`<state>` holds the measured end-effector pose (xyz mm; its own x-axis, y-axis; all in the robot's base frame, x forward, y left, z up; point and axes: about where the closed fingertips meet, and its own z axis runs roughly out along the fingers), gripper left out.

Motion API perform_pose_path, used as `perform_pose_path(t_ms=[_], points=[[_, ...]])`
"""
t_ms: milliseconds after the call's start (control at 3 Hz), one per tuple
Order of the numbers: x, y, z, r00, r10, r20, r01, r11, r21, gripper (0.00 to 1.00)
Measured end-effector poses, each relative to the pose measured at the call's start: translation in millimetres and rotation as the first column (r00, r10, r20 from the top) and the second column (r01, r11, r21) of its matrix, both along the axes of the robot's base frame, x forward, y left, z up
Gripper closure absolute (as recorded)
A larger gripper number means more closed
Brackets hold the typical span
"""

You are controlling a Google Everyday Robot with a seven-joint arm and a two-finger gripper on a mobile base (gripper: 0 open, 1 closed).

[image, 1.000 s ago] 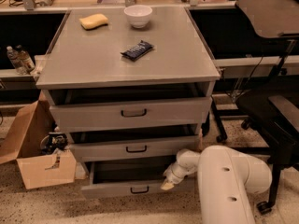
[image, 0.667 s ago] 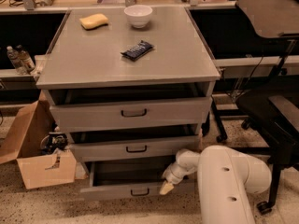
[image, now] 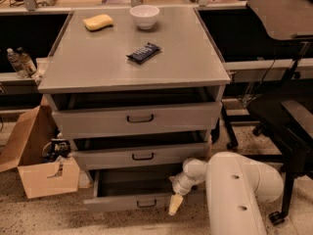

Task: Open bottom drawer

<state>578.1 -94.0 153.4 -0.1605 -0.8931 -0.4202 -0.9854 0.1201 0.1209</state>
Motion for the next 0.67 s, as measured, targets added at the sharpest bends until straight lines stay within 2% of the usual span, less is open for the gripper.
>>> perform_pose_path(t_ms=[333,667], points=[[-34,18,1,0.9911,0.132,-0.014,-0.132,0.991,0.017,0.00],[-76,31,9,0.9701,0.241,-0.027,-0.238,0.967,0.089,0.18]])
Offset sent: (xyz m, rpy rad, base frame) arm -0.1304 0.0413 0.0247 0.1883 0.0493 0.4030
